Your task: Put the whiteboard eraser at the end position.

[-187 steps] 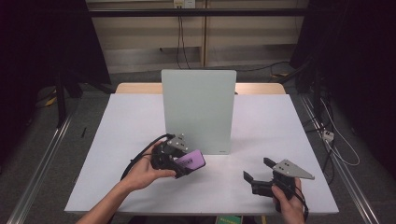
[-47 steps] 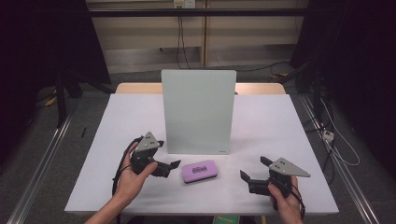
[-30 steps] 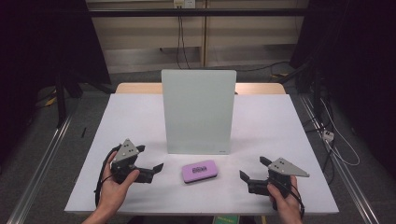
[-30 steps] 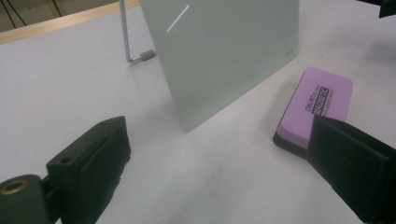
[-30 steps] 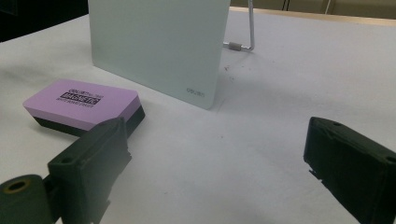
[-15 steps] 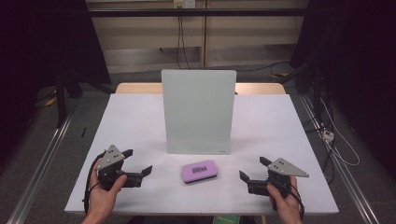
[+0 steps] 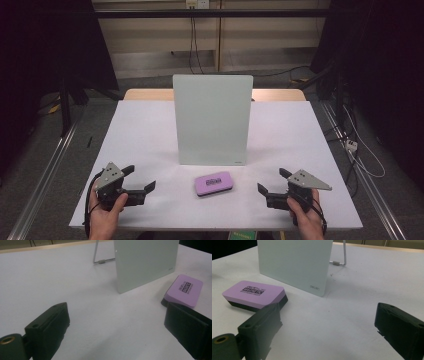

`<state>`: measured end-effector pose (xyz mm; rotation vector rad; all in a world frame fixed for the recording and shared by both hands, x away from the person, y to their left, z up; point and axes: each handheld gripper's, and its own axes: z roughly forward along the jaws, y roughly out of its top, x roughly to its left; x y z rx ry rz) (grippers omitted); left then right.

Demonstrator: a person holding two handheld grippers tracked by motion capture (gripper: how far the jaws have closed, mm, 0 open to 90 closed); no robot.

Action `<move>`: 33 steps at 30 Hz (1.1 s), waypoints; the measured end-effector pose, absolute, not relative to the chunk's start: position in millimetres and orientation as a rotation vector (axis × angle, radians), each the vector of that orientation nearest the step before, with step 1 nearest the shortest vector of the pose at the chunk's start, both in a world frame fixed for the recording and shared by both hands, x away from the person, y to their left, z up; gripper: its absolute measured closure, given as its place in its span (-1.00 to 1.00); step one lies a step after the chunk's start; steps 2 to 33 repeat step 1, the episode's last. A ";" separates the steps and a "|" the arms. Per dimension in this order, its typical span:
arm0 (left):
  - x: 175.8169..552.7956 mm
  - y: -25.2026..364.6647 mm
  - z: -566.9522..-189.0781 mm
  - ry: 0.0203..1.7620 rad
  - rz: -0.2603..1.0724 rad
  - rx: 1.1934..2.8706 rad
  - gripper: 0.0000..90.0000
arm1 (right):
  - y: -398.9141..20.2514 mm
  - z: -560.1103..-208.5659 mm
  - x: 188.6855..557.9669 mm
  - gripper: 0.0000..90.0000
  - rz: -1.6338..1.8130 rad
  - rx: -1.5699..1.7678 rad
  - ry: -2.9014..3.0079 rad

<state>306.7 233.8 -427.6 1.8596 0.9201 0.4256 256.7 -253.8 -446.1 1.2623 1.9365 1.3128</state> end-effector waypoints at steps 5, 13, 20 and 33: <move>307.4 233.9 -427.7 0.915 0.423 1.865 -0.87 | -253.8 -446.0 256.8 -0.86 1.311 1.262 1.938; 307.4 233.9 -427.7 0.915 0.423 1.865 -0.87 | -253.8 -446.0 256.8 -0.86 1.311 1.262 1.938; 307.4 233.9 -427.7 0.915 0.423 1.865 -0.87 | -253.8 -446.0 256.8 -0.86 1.311 1.262 1.938; 307.4 233.9 -427.7 0.915 0.423 1.865 -0.87 | -253.8 -446.0 256.8 -0.86 1.311 1.262 1.938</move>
